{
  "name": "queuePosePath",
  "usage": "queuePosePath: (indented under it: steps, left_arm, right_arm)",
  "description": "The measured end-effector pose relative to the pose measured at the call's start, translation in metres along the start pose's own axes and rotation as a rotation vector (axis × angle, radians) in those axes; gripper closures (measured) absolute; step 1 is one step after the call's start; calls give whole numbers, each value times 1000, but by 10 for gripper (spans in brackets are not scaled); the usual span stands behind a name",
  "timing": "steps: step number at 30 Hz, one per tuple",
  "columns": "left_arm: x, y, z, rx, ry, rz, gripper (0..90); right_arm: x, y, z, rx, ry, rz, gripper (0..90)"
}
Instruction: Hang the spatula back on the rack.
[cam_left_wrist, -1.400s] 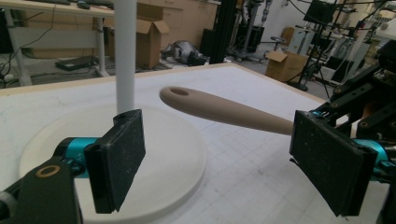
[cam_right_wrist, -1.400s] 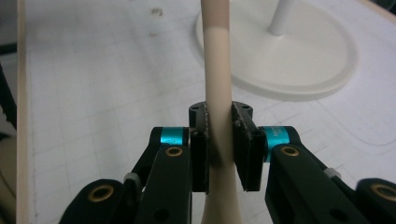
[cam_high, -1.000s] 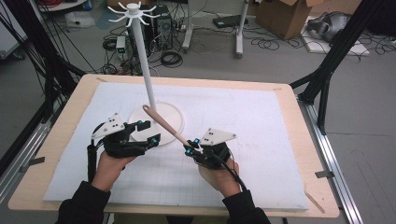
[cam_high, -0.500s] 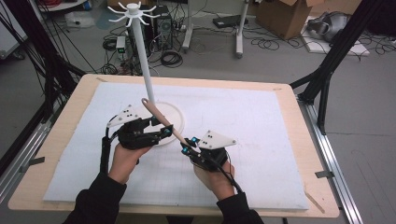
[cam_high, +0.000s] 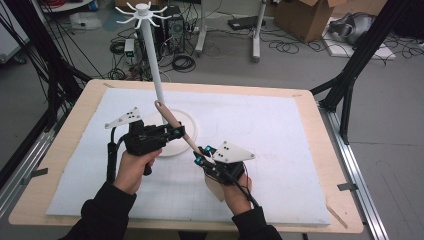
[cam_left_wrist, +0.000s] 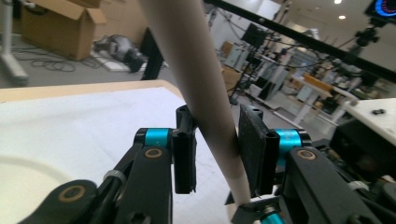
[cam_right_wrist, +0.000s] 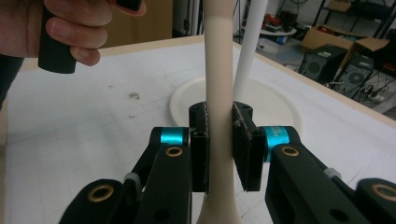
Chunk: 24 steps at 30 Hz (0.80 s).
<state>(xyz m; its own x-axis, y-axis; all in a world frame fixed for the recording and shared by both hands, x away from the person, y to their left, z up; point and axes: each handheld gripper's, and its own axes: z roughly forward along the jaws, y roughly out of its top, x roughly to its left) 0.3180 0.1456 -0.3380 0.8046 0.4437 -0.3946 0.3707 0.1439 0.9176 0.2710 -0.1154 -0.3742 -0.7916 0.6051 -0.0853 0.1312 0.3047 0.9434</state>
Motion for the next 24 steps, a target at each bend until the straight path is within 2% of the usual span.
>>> queuePosePath:
  steps: [2, 5, 10, 14, 18, 21, 24]
  left_arm:
    - [-1, 2, 0, -7, -31, 4, 709]
    - [-3, 4, 0, -23, -83, -11, 736]
    - [-10, 10, -1, -25, -127, 52, 747]
    - [-15, 16, -3, -30, -176, 113, 749]
    - [-20, 20, -5, -19, -253, 162, 751]
    - [-23, 21, -6, 3, -313, 195, 751]
    - [-26, 21, -5, 11, -379, 223, 752]
  right_arm:
    - [1, 2, -1, -6, 0, -6, 784]
    - [0, 4, -3, -21, 10, -16, 783]
    - [-1, 7, -5, -39, 30, -40, 781]
    - [-3, 11, -9, -60, 76, -54, 763]
    - [-10, 17, -15, -99, 173, -60, 524]
    - [-18, 22, -18, -109, 257, -68, 457]
    - [-24, 25, -17, -102, 334, -65, 455]
